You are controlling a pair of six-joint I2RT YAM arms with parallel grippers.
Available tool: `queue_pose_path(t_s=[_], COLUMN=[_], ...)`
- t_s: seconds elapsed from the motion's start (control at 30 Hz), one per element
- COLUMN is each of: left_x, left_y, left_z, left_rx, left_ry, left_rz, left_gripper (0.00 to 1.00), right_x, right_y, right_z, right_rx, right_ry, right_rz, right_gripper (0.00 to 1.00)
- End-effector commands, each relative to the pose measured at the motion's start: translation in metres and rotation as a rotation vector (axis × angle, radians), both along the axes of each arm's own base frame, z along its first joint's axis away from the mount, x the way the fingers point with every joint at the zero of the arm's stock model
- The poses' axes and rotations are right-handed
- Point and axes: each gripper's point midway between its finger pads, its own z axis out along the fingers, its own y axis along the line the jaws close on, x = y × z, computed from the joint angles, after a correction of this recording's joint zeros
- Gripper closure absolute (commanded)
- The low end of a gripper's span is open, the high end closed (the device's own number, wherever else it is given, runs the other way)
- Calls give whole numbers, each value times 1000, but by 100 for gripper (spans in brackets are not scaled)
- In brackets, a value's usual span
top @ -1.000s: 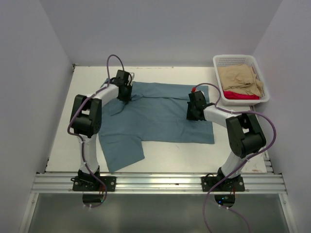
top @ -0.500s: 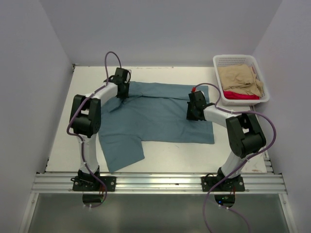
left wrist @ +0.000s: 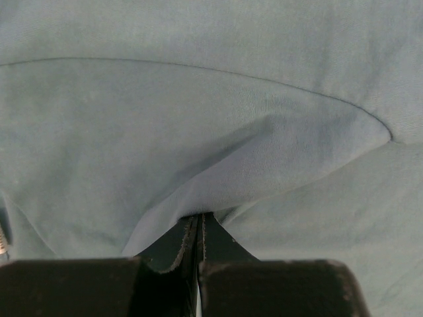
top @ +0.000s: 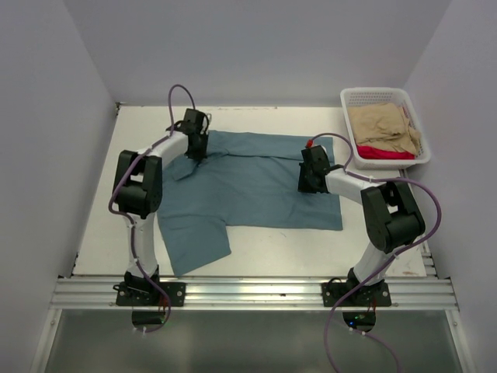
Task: Fold and stack the t-shirts
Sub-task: Fold the tshirt
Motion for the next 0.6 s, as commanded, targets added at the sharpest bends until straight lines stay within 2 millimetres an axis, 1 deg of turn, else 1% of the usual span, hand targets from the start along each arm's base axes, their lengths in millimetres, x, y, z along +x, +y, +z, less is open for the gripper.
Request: queue_pose_path(t_s=[0.0,0.13,0.23,0.33,0.37,0.43,0.5,0.53,0.57], left_x=[3,0,-1,-1,-1,-2,-5,-6,-7], left_y=[2,4,6,9,9,10,11,11,11], left_z=[-4,-9,-8,-4,1,5,5,6,7], left_rx=[4,21,32,45,45,46,49,49,50], left_ry=[30,52,53,49,40,35,42,41,44], left_rz=[-23,-27,-28,-23,-24,-26,-27,-29,-28], left_gripper=[100,100,100,100,100,100,100,98,92], right_x=[-51,-51,-50,-50,-50,-50,-51,-50,-50], right_y=[-27,-28,-28,-28,-28,-28,-27,-28,-28], right_z=[-33,-33,-33,-33,-33,-33,-33,-33,-33], right_rx=[-115,-117,-119,-118,-118,-119,-118,-119,-119], right_ry=[198,199,197,197,197,197,198,197,197], right_rz=[-9,-10,-10,-11,-11,-10,-9,-11,-11], right_gripper=[100,100,100,100,100,100,100,100,100])
